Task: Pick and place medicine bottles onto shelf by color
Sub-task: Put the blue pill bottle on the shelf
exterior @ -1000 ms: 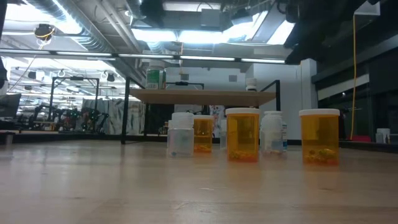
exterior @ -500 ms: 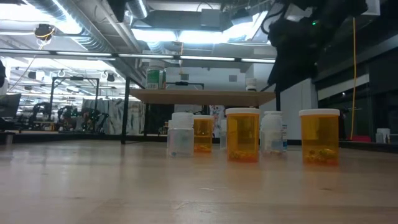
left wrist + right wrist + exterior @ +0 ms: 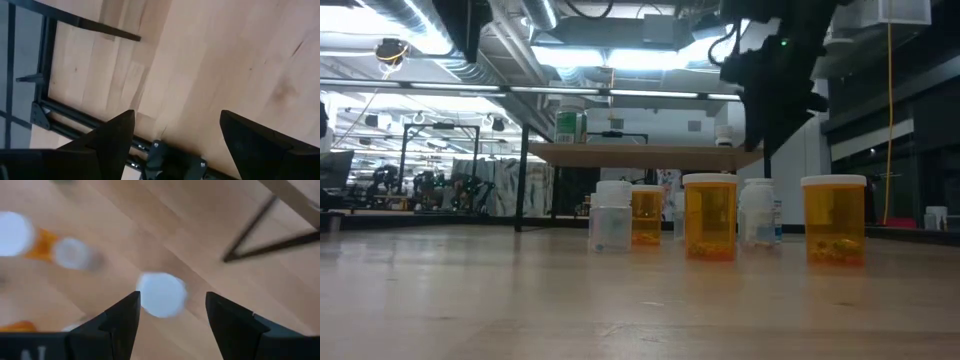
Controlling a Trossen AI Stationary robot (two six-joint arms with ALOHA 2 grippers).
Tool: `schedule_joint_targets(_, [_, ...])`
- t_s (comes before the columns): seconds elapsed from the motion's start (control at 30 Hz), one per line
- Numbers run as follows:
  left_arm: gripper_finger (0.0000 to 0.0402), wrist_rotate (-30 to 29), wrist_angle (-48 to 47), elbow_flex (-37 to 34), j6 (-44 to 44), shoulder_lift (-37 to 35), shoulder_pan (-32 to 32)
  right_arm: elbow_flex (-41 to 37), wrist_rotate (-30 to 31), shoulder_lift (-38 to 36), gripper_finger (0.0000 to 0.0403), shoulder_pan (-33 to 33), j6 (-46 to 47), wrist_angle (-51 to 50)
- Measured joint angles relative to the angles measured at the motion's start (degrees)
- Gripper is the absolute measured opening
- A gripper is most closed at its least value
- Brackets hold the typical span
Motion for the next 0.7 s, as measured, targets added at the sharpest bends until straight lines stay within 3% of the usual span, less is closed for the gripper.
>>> schedule_joint_targets(0.27, [0.0289, -0.01, 1.07, -2.89, -0.87, -0.18, 0.0, 2.57, -2.58, 5.3, 0.0226, -0.04, -1.32, 0.46])
schedule_joint_targets(0.7, [0.0289, -0.02, 2.29, -3.0, -0.87, -0.24, 0.0, 2.09, -7.63, 7.23, 0.0226, -3.43, -3.77, -0.01])
